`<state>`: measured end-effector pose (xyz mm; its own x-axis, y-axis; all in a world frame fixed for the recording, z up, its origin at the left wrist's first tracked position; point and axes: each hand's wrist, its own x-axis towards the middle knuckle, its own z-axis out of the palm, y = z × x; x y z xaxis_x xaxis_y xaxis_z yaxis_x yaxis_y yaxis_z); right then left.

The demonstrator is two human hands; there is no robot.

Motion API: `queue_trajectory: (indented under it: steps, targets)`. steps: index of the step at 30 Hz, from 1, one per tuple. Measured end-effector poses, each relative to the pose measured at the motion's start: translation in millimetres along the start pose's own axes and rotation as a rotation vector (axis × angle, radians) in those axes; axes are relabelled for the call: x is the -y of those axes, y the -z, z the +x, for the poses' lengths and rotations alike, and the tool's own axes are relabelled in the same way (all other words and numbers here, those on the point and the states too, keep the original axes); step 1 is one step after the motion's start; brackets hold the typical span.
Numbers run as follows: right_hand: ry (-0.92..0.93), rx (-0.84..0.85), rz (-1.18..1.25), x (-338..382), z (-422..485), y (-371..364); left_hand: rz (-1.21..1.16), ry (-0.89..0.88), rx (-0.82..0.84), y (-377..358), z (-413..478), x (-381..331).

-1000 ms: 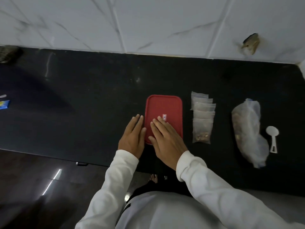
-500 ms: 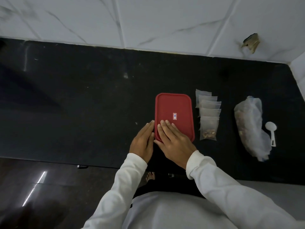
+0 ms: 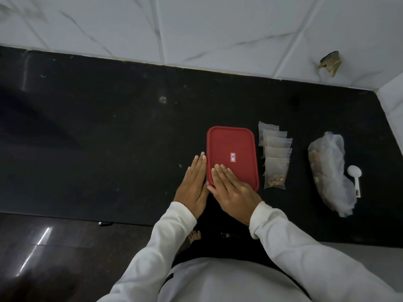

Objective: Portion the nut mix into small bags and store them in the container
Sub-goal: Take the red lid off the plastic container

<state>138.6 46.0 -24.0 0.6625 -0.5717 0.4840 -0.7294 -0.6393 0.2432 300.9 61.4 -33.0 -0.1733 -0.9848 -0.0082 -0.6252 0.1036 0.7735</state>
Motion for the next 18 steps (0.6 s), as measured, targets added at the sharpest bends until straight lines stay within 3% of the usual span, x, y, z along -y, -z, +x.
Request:
queue_trajectory:
  steps: [8, 18]
  targets:
    - [-0.083, -0.026, 0.127, -1.7, 2.1, 6.8, 0.514, 0.057, 0.042, 3.3, 13.2, -22.0]
    - [-0.266, -0.161, 0.281, -32.5, 25.9, 42.4, 0.810, 0.178, 0.166, 0.0, 20.6, -41.8]
